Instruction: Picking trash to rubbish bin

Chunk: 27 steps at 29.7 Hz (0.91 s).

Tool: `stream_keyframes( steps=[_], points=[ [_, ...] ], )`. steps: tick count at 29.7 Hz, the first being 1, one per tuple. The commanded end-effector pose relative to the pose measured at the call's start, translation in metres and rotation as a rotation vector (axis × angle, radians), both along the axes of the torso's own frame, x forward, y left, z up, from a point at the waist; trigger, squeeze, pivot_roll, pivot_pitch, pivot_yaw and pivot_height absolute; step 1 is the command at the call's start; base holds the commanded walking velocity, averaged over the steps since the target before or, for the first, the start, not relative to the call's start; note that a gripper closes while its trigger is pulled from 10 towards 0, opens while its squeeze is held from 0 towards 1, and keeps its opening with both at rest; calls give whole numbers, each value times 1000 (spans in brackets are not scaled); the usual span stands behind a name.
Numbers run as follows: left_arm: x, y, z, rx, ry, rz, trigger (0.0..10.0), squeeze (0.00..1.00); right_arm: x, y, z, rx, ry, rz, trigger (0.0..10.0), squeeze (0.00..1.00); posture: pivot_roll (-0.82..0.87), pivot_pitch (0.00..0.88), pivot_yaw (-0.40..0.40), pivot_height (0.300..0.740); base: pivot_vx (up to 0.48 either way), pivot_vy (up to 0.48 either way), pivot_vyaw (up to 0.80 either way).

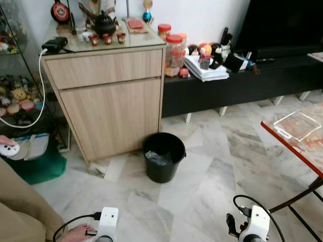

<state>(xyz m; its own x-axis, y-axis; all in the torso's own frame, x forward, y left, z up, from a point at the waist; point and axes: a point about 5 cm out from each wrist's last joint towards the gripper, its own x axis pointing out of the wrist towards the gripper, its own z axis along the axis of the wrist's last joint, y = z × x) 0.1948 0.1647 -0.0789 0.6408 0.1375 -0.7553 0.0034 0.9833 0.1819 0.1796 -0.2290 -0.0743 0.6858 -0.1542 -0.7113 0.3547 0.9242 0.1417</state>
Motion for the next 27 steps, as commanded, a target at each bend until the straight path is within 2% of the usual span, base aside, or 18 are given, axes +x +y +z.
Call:
stream_keyframes(
  steps=[1, 13, 17, 21, 27],
  points=[
    [-1, 2, -1, 5, 2, -16, 10000, 0, 0, -2, 1, -4, -11, -20, 10000, 0, -114, 0, -61, 740, 0, 0, 0],
    [2, 14, 3, 31, -11, -8, 10000, 0, 3, 10, -1, 21, 7, -8, 10000, 0, -77, 0, -49, 740, 0, 0, 0],
    [6, 34, 7, 73, -19, -2, 10000, 0, 7, 31, -3, 63, 5, 2, 10000, 0, -63, 0, 4, 740, 0, 0, -800],
    [9, 45, 10, 93, -26, 5, 10000, 0, 6, 39, -6, 75, 14, 2, 10000, 0, -66, 0, 27, 740, 0, 0, -800],
    [14, 56, 15, 108, -41, 26, 10000, 0, 4, 44, -7, 88, 16, -12, 10000, 0, -57, 0, 37, 740, 0, 0, -800]
  ],
)
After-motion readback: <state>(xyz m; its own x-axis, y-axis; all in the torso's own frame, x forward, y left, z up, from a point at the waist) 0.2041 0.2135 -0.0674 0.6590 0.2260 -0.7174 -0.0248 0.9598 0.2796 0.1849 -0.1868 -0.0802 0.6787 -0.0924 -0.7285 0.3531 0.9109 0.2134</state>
